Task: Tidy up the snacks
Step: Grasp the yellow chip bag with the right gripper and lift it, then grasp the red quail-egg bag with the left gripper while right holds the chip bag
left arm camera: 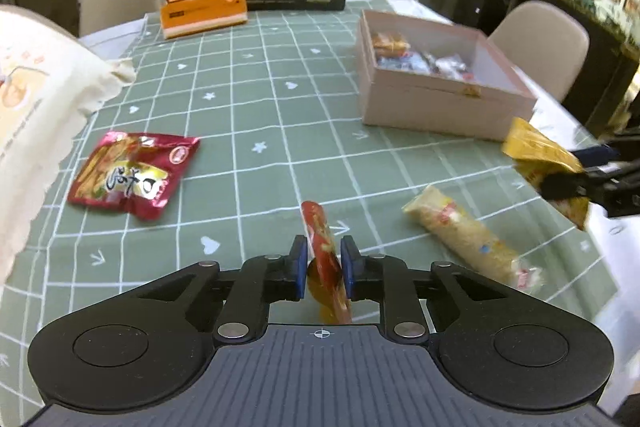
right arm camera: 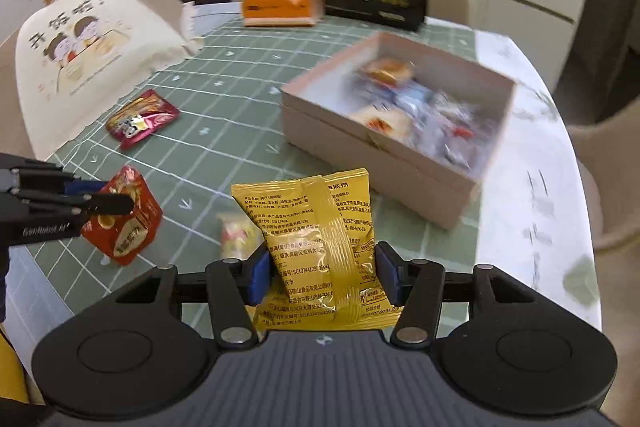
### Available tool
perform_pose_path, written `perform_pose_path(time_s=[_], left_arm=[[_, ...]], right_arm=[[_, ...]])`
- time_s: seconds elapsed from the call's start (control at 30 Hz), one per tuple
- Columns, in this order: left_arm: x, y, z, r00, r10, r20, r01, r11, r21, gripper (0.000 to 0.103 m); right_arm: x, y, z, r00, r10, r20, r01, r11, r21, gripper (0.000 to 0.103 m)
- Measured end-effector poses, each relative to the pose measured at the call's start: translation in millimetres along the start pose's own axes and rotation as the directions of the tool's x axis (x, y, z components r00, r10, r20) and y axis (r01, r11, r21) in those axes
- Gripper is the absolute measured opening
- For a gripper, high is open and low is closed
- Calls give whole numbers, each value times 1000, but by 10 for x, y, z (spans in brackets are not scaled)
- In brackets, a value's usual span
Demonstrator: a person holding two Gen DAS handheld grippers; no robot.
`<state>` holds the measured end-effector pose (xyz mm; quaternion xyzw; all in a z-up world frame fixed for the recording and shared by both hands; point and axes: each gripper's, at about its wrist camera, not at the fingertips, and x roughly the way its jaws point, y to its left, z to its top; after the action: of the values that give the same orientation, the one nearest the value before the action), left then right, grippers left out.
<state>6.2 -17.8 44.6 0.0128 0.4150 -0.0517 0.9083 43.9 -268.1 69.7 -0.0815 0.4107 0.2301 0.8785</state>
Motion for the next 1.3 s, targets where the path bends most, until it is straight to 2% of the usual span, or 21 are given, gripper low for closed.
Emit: perform_pose_path(time_s=[0.07, 0.1, 0.13, 0.23, 0.33, 0.53, 0.73, 0.97, 1.03, 1.13, 1.23, 1.3], left_arm=[[55, 76, -2, 1000, 23, -12, -23, 1000, 8, 32], [68, 155, -11, 999, 42, -21, -42, 999, -7, 40], [70, 236, -30, 998, 65, -27, -66, 998, -23, 43], [15, 447, -70, 986, 164, -40, -167, 983, -80, 38], [-77, 583, -115, 981, 185, -50, -191, 971, -146, 38], [-54, 383, -198, 986, 136, -93, -144, 985, -93, 40], [28, 184, -196, 985, 146, -90, -147, 989, -1, 39], [27, 192, -185, 987, 127, -101, -128, 992, -2, 39], [17, 220, -184, 987, 127, -102, -128, 992, -6, 42], [-47, 260, -176, 986, 136, -91, -138, 990, -15, 39], [-104, 242, -173, 991, 91, -103, -92, 996, -1, 39], [-78, 166, -199, 989, 72, -131, -66, 997, 49, 39]], right_arm=[[51, -44, -105, 1000, 5, -17, -4, 999, 46, 54], [92, -64, -148, 999, 14, -30, -12, 998, 68, 54], [140, -63, -185, 999, 26, -42, -23, 996, 82, 54], [291, 27, -247, 996, 57, -71, -52, 996, 74, 57], [473, 141, -227, 992, 83, -95, -77, 995, 65, 64], [676, 515, -59, 976, 190, -108, -190, 982, 9, 64], [781, 804, 20, 979, 160, -125, -172, 981, -90, 67], [803, 862, 40, 982, 142, -124, -159, 977, -141, 72], [809, 898, 26, 983, 133, -124, -152, 975, -160, 74], [807, 944, -7, 986, 115, -118, -137, 970, -200, 75], [805, 967, -25, 988, 111, -112, -133, 968, -213, 78], [809, 980, -24, 988, 111, -112, -132, 968, -213, 80]])
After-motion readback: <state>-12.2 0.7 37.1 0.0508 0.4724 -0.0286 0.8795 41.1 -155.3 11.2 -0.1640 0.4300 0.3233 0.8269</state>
